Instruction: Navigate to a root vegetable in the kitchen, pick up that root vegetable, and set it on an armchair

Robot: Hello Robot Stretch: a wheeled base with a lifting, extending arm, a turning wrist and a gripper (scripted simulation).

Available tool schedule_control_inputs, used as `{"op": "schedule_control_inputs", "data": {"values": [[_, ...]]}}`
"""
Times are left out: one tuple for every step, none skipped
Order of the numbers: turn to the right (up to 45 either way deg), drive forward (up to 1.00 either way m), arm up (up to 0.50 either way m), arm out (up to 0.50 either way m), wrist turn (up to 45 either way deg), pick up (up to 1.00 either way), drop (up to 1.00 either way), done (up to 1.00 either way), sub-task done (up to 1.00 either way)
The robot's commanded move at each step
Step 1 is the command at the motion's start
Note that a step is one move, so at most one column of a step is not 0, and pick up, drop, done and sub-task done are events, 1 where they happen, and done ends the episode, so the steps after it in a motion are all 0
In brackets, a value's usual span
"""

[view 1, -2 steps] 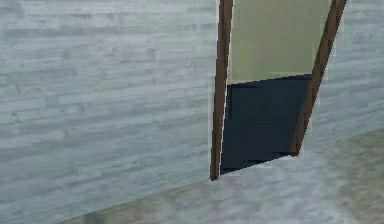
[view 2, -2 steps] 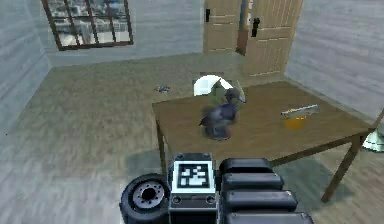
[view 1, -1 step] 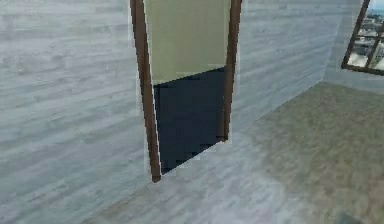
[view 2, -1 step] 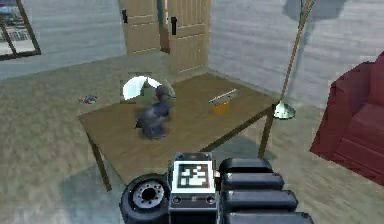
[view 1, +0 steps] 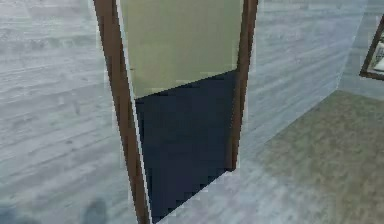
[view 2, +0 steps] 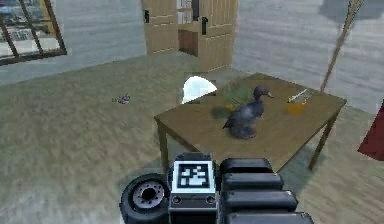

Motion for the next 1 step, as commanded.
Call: {"op": "schedule_control_inputs", "data": {"values": [[45.0,0.00,0.00,0.00,0.0,0.00,0.00,0.00,0.00]]}}
